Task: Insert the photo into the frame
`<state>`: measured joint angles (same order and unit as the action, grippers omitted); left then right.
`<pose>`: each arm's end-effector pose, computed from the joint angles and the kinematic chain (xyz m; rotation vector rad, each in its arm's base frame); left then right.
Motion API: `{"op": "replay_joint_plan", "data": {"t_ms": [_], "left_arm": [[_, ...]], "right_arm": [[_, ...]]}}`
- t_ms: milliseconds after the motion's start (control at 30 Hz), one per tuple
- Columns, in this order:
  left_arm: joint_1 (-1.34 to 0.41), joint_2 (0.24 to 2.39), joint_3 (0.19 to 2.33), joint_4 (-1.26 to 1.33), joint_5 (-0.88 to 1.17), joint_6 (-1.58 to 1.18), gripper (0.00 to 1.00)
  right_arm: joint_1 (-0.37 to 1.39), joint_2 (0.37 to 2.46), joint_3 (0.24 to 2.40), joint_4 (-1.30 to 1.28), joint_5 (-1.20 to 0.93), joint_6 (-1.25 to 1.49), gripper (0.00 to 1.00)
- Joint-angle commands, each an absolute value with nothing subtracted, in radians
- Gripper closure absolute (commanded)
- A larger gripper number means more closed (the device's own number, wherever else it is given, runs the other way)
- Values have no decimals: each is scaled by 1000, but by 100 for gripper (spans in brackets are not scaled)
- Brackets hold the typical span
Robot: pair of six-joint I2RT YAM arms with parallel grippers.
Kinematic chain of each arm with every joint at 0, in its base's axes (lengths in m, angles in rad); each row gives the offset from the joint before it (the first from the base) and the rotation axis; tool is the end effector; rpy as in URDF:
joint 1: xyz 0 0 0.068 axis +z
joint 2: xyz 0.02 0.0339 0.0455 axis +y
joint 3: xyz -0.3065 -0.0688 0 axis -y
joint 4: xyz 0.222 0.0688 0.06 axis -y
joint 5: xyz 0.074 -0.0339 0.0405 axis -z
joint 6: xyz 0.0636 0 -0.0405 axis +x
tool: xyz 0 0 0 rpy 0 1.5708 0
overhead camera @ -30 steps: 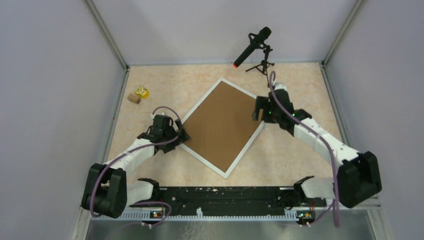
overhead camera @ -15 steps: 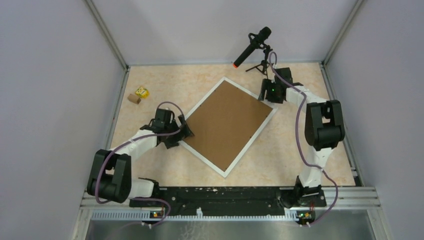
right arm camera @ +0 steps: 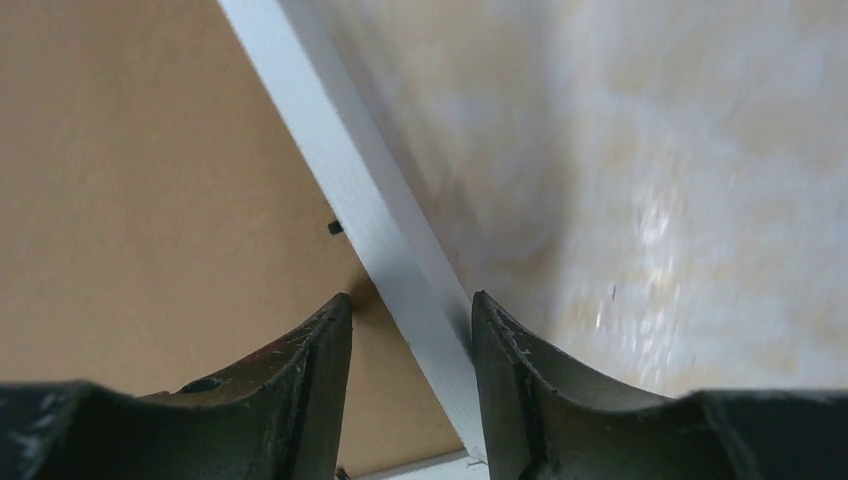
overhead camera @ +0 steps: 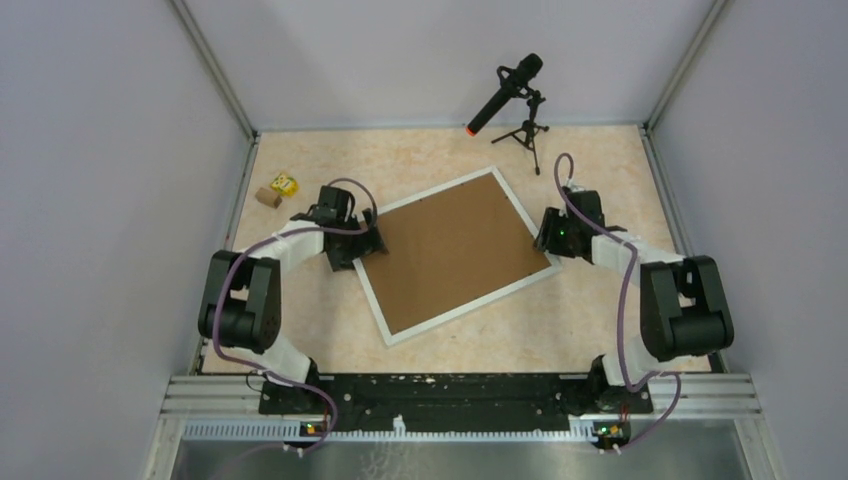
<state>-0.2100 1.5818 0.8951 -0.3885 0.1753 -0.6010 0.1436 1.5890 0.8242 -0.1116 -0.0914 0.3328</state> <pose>0.2892 -0.0730 0.2054 -0.4678 2.6727 -0.4898 0.3111 0.0509 0.2040 0.1925 2.4615 0.3205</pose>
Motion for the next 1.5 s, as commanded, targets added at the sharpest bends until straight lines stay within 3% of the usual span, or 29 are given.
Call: {"op": "replay_joint_plan", "data": {"t_ms": [0,200,367,567,633,767,933,1067,1267,1467], "left_arm": [[-203,1658,1010,-395,153,-537,1],[-203,1684,1088,-461,52,-474,1],[-187,1540,1013,-471,-65,-449,1],[-110,1425,945,-461,-10,-438,1],[-67,1419,937,-446,110,-432,3],[24,1439,914,-399,285,-441,12],[45,1475,871,-329,366,-439,21],[81,1536,851,-290,432,-451,38],[111,1593,831,-248,507,-464,45],[134,1612,849,-239,506,-495,40]], "right_arm": [[186,1443,660,-180,-157,409,54],[187,1344,622,-165,-61,403,49],[186,1308,589,-121,-71,410,50],[186,1318,598,-112,-47,398,50],[186,1343,597,-101,-38,414,50],[186,1382,593,-70,-52,417,57],[186,1368,560,-25,-50,428,70],[186,1358,536,-8,-31,434,84],[184,1365,524,-8,-28,437,88],[184,1369,521,-8,-41,435,89]]}}
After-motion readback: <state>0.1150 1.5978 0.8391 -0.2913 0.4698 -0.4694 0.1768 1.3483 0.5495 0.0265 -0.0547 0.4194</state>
